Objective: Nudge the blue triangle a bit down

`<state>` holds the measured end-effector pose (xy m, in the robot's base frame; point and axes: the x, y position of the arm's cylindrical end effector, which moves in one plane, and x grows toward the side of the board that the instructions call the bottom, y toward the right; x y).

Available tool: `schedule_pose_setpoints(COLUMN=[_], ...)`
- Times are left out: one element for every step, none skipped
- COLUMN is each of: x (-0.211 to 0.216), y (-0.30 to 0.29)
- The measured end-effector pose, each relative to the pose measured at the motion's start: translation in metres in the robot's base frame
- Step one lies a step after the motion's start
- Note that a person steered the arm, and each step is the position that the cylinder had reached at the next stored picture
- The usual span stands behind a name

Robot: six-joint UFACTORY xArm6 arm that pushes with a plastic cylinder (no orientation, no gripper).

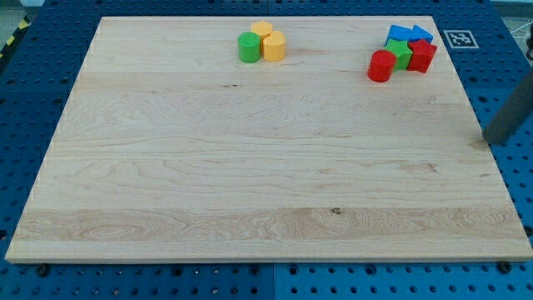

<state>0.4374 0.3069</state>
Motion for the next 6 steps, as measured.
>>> schedule_pose_setpoints(x=[-0.063,-0.135,-0.174,-0.195,-0.209,-0.208], y=[-0.012,-0.014,-0.014,-0.014,-0.017,-0.053])
